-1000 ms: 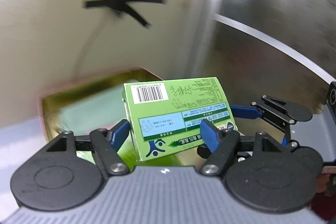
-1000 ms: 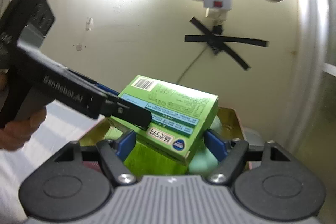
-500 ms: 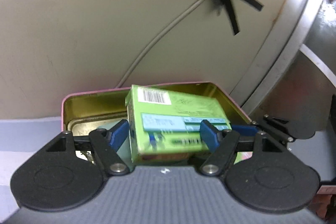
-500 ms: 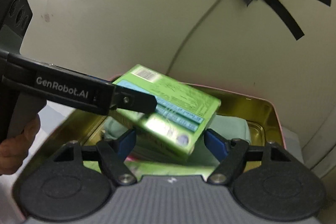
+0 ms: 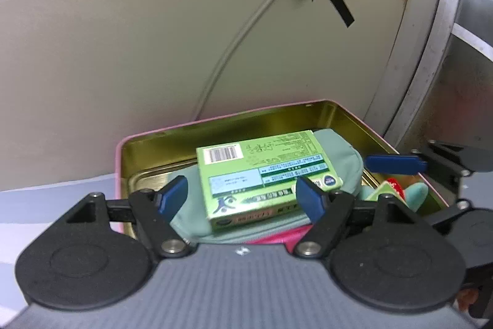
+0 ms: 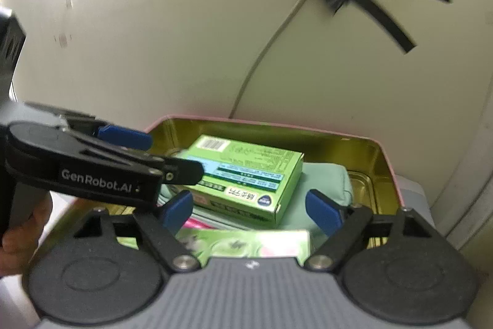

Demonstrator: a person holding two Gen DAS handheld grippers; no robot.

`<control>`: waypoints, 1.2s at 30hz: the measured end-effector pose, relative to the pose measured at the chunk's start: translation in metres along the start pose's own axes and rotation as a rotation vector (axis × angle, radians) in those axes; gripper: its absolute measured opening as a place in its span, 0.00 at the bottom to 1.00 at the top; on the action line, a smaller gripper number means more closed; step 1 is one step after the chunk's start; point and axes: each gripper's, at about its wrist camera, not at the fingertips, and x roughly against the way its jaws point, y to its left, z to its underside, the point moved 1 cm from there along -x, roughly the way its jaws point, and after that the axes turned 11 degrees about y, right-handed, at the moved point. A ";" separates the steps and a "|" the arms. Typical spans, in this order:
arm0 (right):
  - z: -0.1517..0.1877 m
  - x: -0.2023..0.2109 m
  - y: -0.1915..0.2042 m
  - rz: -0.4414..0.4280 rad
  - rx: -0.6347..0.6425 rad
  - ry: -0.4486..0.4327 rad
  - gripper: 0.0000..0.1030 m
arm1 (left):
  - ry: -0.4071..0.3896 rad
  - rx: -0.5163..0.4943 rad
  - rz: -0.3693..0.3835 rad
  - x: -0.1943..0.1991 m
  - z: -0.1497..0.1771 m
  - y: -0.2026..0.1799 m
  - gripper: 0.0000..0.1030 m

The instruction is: Organize objects

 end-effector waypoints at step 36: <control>0.230 0.216 0.150 -0.068 -0.430 -0.330 1.00 | -0.197 -0.055 -0.220 0.216 0.214 -0.048 1.00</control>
